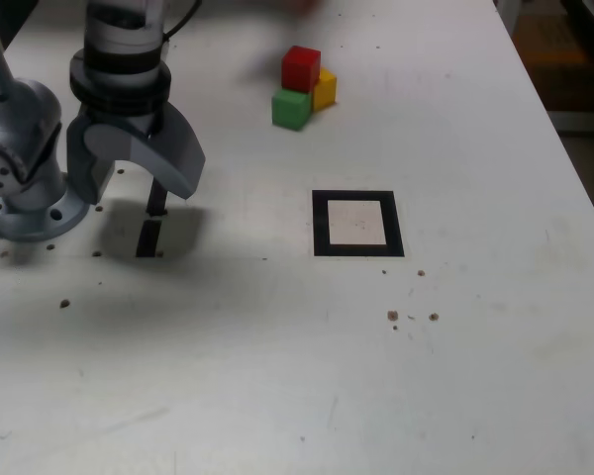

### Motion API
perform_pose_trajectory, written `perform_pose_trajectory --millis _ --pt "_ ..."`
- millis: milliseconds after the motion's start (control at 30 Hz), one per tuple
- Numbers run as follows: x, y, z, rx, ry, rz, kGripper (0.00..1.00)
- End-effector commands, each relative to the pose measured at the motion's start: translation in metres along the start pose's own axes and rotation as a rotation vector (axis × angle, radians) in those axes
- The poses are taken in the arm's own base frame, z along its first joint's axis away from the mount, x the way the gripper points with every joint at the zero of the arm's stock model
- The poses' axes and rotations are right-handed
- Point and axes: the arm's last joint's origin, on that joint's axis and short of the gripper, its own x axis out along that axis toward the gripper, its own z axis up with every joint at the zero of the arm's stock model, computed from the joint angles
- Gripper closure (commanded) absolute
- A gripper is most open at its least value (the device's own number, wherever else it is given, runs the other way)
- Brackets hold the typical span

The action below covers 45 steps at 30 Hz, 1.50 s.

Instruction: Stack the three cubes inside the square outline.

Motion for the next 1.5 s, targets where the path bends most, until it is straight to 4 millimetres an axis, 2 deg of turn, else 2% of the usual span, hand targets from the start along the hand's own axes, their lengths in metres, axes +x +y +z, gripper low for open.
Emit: perform_pose_trajectory --millis 0,167,267,367,500,700,767,833,967,1067,1267,1467 --pt "0.000 0.000 0.000 0.003 0.003 0.002 0.00" --pt "-0.001 0.000 0.000 0.003 0.008 0.006 0.00" --pt "-0.010 0.001 0.001 0.003 0.013 0.029 0.00" --pt "-0.031 0.004 0.008 0.020 0.000 0.068 0.00" --pt "-0.071 0.014 0.033 0.100 -0.084 0.107 0.00" --pt "-0.140 0.057 0.079 0.205 -0.182 0.163 0.00" --pt "-0.156 0.079 0.093 0.222 -0.174 0.185 0.01" --pt "-0.163 0.097 0.103 0.237 -0.159 0.200 0.01" --pt "-0.163 0.130 0.121 0.268 -0.124 0.222 0.01" --pt "-0.160 0.147 0.132 0.285 -0.105 0.251 0.01" --pt "-0.152 0.160 0.141 0.285 -0.067 0.287 0.01" --pt "-0.121 0.174 0.147 0.264 -0.002 0.257 0.02"
